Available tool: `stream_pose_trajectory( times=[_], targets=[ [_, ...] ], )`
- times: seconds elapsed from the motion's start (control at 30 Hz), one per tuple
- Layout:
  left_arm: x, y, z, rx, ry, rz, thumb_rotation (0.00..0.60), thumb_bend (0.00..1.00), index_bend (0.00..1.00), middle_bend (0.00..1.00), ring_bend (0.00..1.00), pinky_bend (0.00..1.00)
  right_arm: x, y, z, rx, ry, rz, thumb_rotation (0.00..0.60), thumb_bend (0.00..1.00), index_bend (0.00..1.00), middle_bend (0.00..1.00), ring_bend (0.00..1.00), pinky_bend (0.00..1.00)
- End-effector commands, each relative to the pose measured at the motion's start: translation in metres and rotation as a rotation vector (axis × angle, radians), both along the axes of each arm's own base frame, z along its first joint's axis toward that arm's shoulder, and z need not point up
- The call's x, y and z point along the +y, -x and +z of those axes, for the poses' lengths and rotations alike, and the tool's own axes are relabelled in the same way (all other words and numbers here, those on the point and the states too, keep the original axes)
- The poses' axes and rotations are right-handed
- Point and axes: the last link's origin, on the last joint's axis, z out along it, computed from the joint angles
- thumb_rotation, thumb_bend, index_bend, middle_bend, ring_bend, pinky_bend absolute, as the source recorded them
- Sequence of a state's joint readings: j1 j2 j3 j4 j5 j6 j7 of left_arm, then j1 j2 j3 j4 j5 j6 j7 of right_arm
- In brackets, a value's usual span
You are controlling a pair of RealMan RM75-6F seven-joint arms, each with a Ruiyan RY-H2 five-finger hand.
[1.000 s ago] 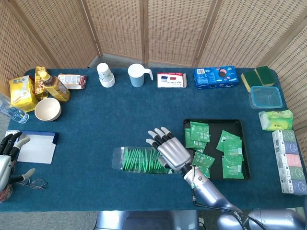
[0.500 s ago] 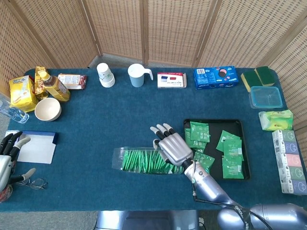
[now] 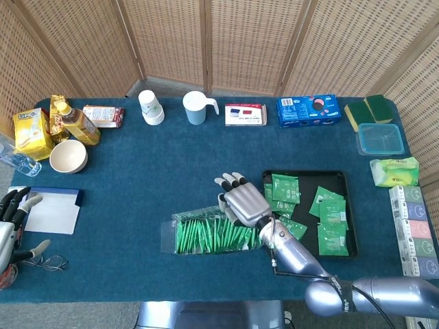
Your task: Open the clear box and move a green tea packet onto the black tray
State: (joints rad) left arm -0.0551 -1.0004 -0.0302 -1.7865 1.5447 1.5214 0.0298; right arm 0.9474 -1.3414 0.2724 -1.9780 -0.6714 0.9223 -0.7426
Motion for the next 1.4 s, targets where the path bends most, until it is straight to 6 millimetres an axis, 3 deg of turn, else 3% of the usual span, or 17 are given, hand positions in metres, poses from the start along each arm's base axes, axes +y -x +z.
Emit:
stream_pose_trajectory(
  times=[0.03,0.23,0.5,0.67,0.87,1.1,1.4],
  targets=[
    [0.000,0.001,0.000,0.001,0.000,0.002,0.600,0.13,0.16,0.07,0.00,0.27,-0.010,-0.006,0.000,0.018,0.007,-0.009,0.600,0.60,0.59,0.14,0.05,0.09],
    [0.001,0.001,0.000,0.002,0.004,0.004,0.600,0.13,0.16,0.07,0.00,0.27,-0.030,-0.006,-0.002,0.056,0.052,-0.054,0.600,0.60,0.57,0.12,0.05,0.09],
    [0.002,0.001,-0.002,0.001,0.009,0.004,0.600,0.13,0.16,0.06,0.00,0.27,-0.041,0.001,-0.005,0.092,0.103,-0.055,0.600,0.59,0.28,0.03,0.04,0.09],
    [0.001,0.001,-0.001,0.002,0.007,0.003,0.600,0.13,0.16,0.06,0.00,0.27,-0.044,0.011,-0.013,0.104,0.120,-0.041,0.600,0.47,0.16,0.01,0.01,0.09],
    [-0.002,0.001,0.000,0.002,0.003,0.002,0.600,0.13,0.16,0.06,0.00,0.27,-0.044,0.016,-0.022,0.115,0.144,0.015,0.600,0.33,0.08,0.00,0.00,0.09],
    [-0.005,0.001,0.002,0.000,-0.005,-0.001,0.600,0.13,0.16,0.06,0.00,0.27,-0.029,-0.001,-0.002,-0.145,0.053,0.122,0.600,0.21,0.15,0.00,0.00,0.09],
    [-0.007,-0.003,0.004,0.007,-0.015,-0.019,0.600,0.13,0.16,0.06,0.00,0.27,-0.010,0.008,0.013,-0.215,-0.028,0.275,0.600,0.09,0.28,0.03,0.00,0.09]
  ],
)
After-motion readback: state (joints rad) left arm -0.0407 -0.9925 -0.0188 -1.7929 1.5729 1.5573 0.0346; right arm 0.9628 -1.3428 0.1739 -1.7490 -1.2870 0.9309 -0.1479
